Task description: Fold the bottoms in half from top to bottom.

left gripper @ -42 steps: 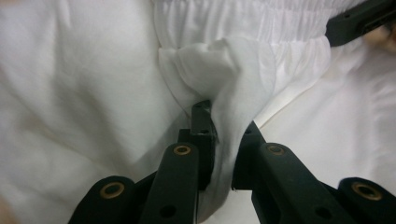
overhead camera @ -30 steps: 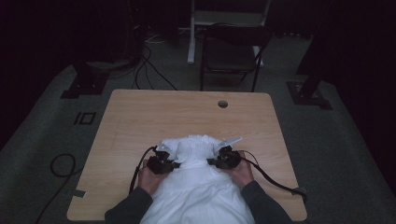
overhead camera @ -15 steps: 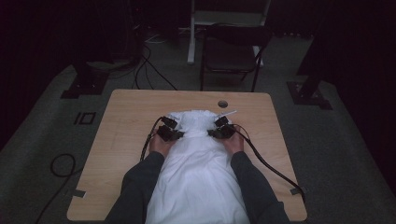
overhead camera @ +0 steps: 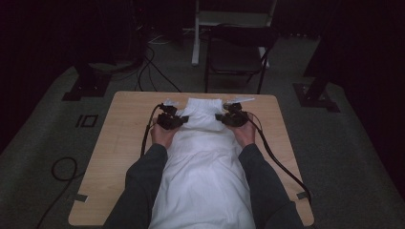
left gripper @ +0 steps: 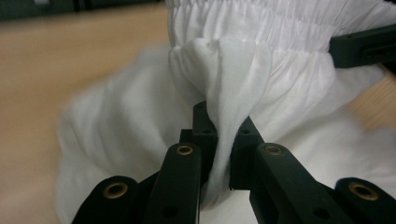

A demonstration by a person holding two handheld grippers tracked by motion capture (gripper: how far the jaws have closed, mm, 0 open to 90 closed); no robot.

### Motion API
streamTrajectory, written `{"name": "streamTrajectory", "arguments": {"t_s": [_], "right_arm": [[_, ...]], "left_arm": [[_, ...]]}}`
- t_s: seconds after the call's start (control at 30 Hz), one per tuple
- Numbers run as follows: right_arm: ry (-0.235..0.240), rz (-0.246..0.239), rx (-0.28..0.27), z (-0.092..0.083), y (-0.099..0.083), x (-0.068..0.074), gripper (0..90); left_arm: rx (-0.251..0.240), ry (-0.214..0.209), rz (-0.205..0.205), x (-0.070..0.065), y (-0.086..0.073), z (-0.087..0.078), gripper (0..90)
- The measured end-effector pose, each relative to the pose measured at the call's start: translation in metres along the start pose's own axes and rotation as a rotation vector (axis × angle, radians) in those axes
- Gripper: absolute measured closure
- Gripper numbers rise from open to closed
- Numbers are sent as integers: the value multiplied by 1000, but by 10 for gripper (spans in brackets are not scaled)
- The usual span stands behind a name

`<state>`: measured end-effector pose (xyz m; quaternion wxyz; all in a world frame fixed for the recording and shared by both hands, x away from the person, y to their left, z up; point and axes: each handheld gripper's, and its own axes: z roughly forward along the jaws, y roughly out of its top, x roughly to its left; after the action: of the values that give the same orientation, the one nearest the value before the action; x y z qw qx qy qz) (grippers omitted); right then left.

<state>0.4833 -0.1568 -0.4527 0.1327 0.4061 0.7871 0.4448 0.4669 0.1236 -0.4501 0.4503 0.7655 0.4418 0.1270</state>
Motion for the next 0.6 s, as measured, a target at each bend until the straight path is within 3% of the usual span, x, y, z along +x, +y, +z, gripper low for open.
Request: {"name": "streamTrajectory", "arguments": {"t_s": [0.17,0.3,0.47,0.6], "right_arm": [[22,-41,-103,-39,26,9,790],[42,-76,-130,-66,30,20,790],[113,-115,-109,-92,9,39,789],[166,-144,-37,-94,-24,57,790]], "left_arm": [[-79,-30,50,-17,27,-37,844],[-83,-64,80,-35,24,-59,844],[-55,-116,116,-57,-10,-85,842],[29,-134,97,-64,-55,-87,840]]}}
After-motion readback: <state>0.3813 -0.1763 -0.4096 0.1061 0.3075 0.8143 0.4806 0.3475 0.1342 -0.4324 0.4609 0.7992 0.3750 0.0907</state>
